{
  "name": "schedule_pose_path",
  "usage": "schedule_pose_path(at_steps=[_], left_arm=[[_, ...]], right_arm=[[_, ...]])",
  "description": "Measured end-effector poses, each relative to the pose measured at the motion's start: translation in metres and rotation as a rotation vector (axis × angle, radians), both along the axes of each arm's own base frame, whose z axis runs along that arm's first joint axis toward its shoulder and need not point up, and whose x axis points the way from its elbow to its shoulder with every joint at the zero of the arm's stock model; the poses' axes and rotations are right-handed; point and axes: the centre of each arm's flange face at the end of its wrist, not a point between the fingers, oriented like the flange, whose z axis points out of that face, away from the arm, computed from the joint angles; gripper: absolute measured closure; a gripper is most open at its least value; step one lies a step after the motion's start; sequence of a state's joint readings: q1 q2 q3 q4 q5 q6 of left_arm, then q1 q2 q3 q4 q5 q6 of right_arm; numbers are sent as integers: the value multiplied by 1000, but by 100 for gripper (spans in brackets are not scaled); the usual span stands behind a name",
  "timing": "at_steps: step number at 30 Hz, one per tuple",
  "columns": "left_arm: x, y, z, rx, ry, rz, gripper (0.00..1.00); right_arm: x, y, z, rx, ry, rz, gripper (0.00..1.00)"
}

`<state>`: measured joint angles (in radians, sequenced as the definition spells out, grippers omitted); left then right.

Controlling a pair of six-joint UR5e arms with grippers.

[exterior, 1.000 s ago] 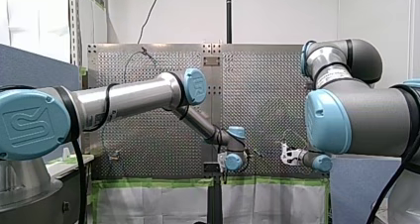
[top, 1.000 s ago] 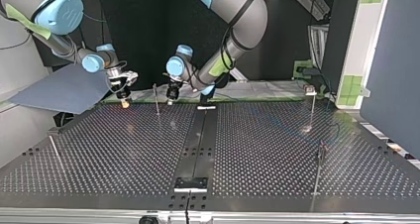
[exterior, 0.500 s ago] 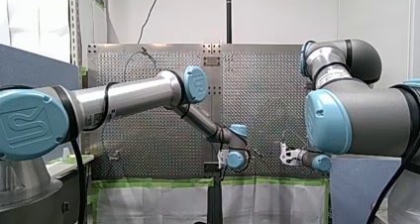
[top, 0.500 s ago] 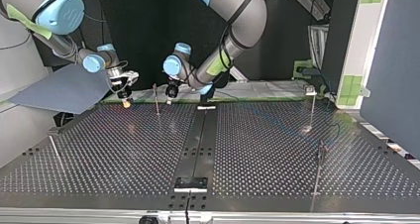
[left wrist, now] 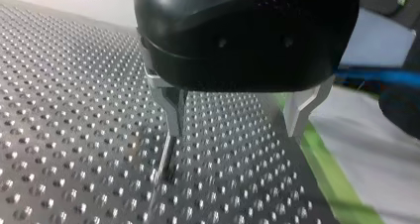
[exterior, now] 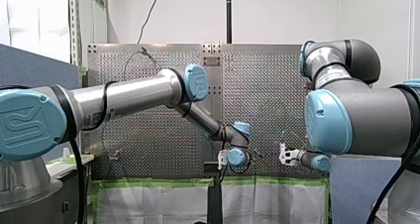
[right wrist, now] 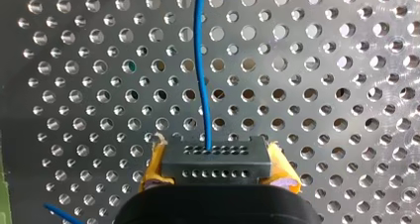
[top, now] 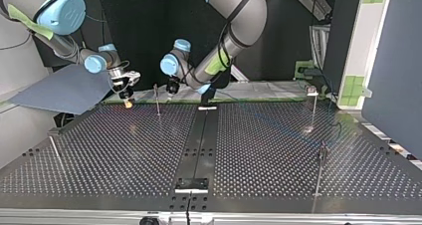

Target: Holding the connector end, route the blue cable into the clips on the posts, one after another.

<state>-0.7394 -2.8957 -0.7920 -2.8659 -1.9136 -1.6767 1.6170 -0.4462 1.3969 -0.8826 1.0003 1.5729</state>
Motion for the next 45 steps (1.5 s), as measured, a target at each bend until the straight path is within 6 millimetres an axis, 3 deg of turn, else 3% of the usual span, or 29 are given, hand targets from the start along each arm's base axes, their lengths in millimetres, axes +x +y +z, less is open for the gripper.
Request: schedule_pose_path(at_steps=[13,22,30,45], left_arm=[[-25,3,-8,41,65,-25,1],[-42,-4,20,-3,16,-44,1],[-72,-9,8,17,36,-76,1],[-76,-16,10,-8,8,-74,1]], right_arm=[[1,1,0,4,-1,4,100],[2,1,0,5,-1,6,100],[3,2,-1,8,-1,7,100],[2,2,-1,12,-1,6,100]])
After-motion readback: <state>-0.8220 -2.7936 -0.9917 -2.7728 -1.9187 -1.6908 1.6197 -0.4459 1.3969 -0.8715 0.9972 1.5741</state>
